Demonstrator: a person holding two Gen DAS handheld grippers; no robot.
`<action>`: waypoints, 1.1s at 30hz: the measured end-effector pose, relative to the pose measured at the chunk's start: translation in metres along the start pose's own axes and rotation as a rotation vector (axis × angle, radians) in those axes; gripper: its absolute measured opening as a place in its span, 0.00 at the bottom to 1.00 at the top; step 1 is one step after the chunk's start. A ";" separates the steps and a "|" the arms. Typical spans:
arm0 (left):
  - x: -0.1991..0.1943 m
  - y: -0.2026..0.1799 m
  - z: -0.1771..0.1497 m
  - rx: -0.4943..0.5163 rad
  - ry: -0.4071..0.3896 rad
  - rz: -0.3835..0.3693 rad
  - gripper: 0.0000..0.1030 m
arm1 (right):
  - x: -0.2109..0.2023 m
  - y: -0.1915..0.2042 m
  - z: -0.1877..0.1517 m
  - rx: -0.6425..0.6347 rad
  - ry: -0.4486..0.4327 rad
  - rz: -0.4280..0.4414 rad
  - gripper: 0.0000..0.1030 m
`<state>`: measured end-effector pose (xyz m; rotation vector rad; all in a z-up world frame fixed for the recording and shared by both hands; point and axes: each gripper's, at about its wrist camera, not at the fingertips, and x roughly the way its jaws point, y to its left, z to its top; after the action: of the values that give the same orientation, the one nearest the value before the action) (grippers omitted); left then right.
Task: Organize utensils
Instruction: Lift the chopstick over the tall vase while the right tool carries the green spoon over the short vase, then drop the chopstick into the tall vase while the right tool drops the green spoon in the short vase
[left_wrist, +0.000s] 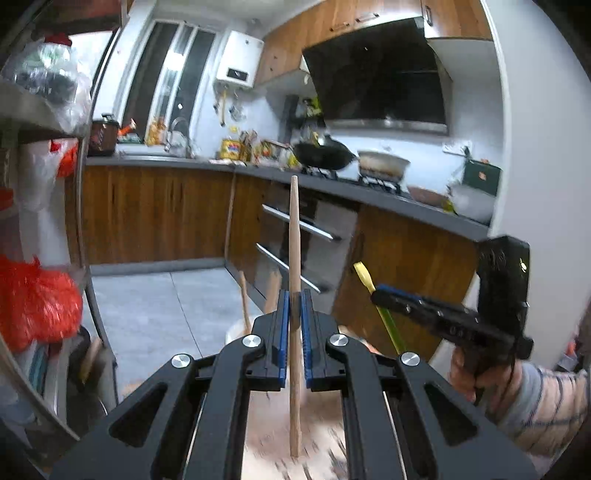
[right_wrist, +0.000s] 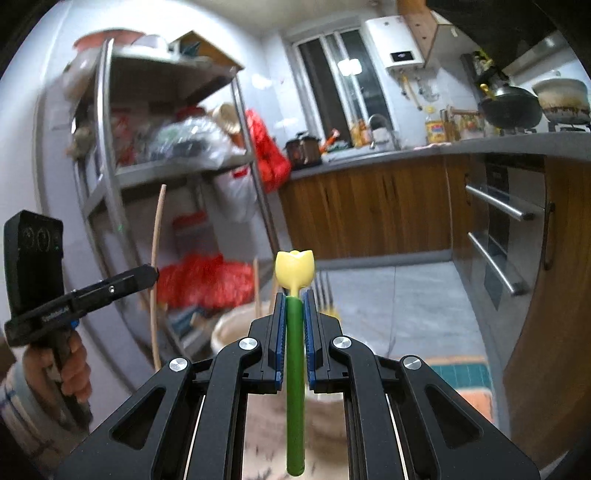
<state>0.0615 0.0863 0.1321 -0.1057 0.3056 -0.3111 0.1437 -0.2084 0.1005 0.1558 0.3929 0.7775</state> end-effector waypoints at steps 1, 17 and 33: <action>0.008 0.000 0.007 0.006 -0.012 0.016 0.06 | 0.005 -0.003 0.004 0.014 -0.020 -0.006 0.10; 0.072 0.008 0.007 0.007 -0.082 0.210 0.06 | 0.060 -0.026 -0.011 0.098 -0.105 -0.154 0.10; 0.071 0.017 -0.032 -0.019 0.046 0.198 0.19 | 0.047 -0.010 -0.036 -0.033 -0.034 -0.130 0.18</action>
<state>0.1205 0.0784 0.0797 -0.0864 0.3618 -0.1142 0.1664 -0.1823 0.0513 0.1111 0.3538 0.6518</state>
